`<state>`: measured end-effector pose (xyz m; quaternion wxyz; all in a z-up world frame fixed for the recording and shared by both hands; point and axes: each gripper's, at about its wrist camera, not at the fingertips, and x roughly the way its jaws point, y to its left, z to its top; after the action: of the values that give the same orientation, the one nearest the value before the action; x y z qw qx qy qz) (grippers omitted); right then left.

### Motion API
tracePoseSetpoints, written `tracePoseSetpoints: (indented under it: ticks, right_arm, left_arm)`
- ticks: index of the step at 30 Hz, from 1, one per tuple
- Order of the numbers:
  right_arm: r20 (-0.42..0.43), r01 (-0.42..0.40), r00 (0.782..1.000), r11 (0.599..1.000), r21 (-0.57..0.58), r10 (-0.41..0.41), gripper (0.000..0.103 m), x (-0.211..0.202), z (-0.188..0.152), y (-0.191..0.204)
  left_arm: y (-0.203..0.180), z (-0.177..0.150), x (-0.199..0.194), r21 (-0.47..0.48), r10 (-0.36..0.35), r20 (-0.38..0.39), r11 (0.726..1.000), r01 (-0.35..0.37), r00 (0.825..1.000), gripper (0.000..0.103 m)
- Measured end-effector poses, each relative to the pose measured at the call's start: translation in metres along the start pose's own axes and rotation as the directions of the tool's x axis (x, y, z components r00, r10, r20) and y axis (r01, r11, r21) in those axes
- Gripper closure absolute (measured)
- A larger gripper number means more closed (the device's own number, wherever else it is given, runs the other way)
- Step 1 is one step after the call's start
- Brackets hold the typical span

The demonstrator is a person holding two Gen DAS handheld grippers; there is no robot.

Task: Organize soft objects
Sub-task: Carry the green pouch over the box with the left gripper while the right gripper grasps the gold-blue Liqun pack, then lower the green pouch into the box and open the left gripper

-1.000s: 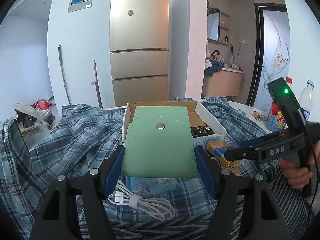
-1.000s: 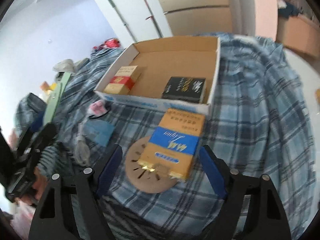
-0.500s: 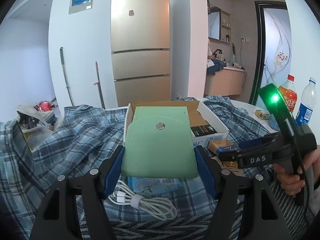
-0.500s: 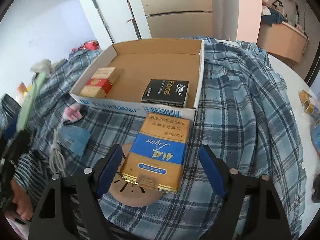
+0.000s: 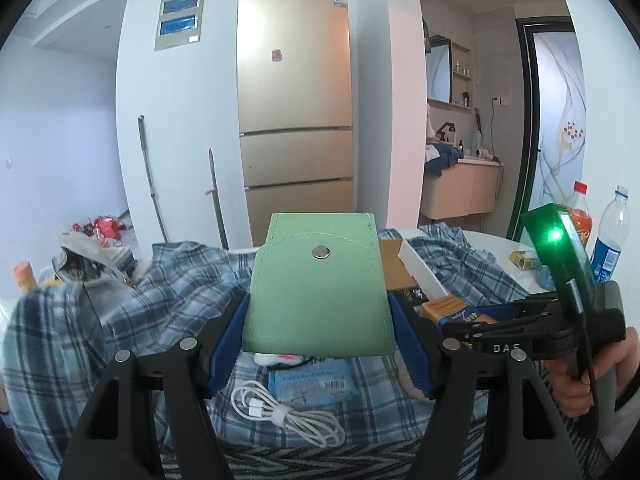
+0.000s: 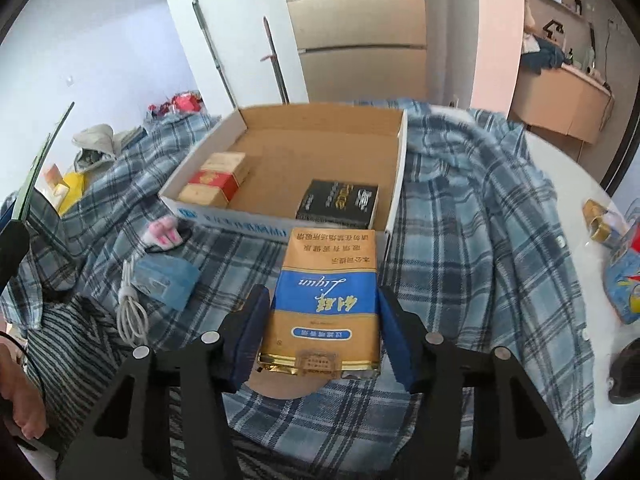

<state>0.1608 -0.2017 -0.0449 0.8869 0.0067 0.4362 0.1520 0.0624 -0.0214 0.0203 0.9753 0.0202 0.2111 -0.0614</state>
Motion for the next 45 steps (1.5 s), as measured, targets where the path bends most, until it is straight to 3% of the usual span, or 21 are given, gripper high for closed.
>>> tracePoseSetpoints:
  ticks: [12, 15, 27, 35, 45]
  right_arm:
    - [0.134, 0.027, 0.991, 0.999, 0.030, -0.031, 0.049, -0.055, 0.027, -0.015]
    - [0.162, 0.032, 0.986, 0.999, 0.039, -0.038, 0.049, -0.065, 0.034, -0.019]
    - [0.286, 0.033, 0.957, 0.998, 0.061, -0.049, 0.049, -0.093, 0.087, -0.013]
    - [0.307, 0.005, 0.951, 0.992, 0.128, -0.045, 0.049, -0.077, 0.134, -0.012]
    - [0.189, 0.025, 0.980, 0.983, 0.179, -0.059, 0.049, -0.007, 0.150, -0.031]
  left_arm:
    - [-0.009, 0.035, -0.013, 0.018, 0.010, 0.046, 1.000, -0.011, 0.999, 0.032]
    - [-0.014, 0.046, -0.015, 0.024, 0.048, 0.078, 0.998, -0.050, 0.996, 0.032]
    - [-0.020, 0.101, 0.014, 0.002, 0.028, 0.058, 1.000, -0.028, 0.998, 0.032]
    - [-0.018, 0.128, 0.042, -0.022, 0.020, -0.005, 1.000, -0.021, 1.000, 0.032]
    - [0.009, 0.125, 0.087, -0.052, 0.021, -0.093, 0.998, -0.026, 0.995, 0.032]
